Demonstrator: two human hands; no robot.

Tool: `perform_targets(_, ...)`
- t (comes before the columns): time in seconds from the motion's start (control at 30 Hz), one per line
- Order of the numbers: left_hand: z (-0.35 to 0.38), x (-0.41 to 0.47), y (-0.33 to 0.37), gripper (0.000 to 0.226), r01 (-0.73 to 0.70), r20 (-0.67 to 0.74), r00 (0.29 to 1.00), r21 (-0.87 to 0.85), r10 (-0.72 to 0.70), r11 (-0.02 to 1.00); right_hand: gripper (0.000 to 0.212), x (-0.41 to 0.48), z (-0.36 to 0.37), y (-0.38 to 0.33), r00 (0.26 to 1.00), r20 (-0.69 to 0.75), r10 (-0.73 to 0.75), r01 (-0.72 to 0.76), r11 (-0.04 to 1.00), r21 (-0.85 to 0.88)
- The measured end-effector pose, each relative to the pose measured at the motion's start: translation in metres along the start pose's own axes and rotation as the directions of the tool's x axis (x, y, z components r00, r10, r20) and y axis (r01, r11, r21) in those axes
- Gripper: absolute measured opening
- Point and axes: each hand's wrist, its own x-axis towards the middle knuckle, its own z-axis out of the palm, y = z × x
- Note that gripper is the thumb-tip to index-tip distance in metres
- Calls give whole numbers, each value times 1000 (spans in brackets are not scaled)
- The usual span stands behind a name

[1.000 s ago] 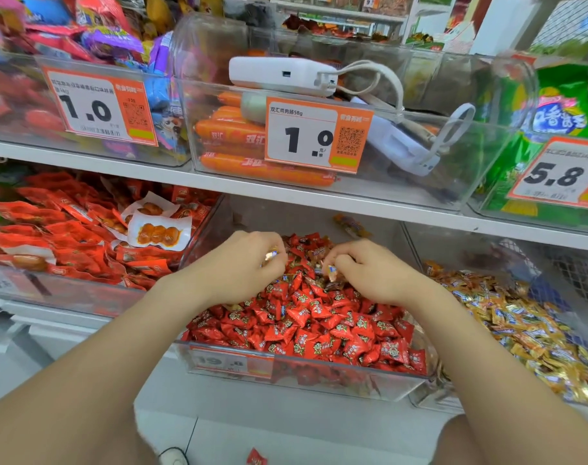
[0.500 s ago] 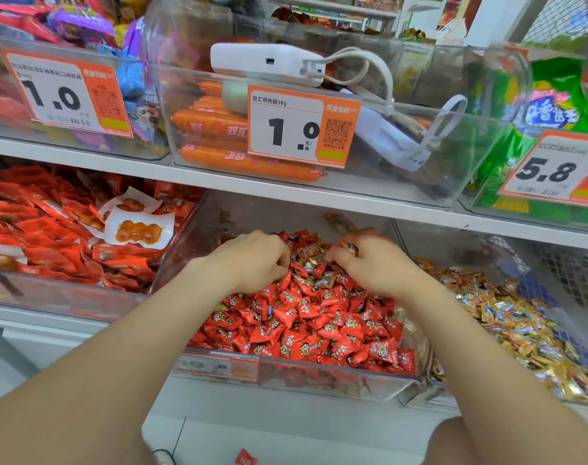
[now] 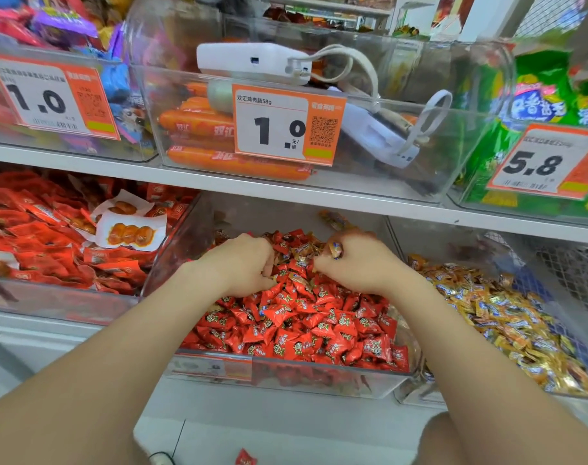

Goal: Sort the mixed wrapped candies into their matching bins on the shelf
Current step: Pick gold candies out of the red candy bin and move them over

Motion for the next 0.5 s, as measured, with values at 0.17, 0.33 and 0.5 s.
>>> perform_targets(0.17,1,-2,1,24,-17,36,999,4,17,1000,30,-13,-11,-3,996,-82,32,-14,980,201)
perform_targets(0.33,-10,-6,0,24,-65,-105,993,-132,51,989,20,-4,-1,-2,999,-29,15,-5,955,295)
perform_targets(0.5,-18,-4,-3,16,-29,-275,960,-263,-46,964,23,-2,-1,-9,995,53,87,-102,876,471)
